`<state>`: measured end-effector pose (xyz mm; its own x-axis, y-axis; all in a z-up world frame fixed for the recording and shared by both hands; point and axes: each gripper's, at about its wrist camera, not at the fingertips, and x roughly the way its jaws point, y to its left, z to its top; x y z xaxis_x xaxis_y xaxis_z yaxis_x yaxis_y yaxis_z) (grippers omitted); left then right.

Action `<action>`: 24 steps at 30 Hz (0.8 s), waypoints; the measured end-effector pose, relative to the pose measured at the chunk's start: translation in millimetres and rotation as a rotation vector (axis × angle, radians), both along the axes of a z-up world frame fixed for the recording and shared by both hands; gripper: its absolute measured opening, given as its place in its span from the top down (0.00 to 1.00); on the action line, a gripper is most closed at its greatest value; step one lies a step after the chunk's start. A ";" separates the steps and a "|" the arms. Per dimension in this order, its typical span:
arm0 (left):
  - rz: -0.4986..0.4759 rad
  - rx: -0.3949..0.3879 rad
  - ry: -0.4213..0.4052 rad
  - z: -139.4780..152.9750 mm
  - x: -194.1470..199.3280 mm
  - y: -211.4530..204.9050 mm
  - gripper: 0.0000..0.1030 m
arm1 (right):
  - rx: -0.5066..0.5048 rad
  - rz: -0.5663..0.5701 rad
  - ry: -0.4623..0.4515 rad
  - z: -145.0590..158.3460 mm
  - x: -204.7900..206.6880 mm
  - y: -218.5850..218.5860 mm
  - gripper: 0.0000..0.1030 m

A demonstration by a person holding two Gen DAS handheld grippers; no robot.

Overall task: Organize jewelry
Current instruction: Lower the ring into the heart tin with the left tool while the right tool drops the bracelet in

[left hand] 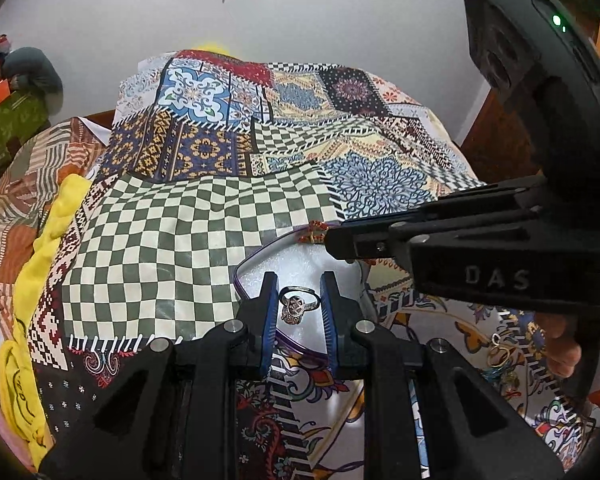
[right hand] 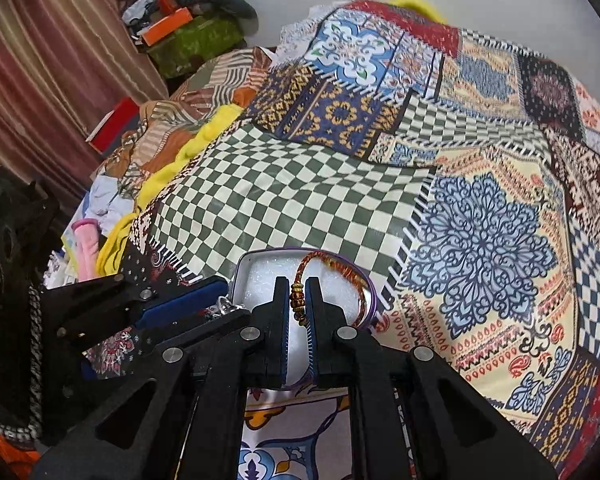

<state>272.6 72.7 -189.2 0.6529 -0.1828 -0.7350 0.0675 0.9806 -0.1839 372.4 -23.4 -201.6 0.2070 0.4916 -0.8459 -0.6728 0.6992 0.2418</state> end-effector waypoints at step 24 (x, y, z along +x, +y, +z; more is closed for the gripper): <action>-0.007 0.031 -0.027 33.6 -26.6 -11.7 0.67 | 0.011 -0.116 -0.159 38.7 -38.5 -66.2 0.73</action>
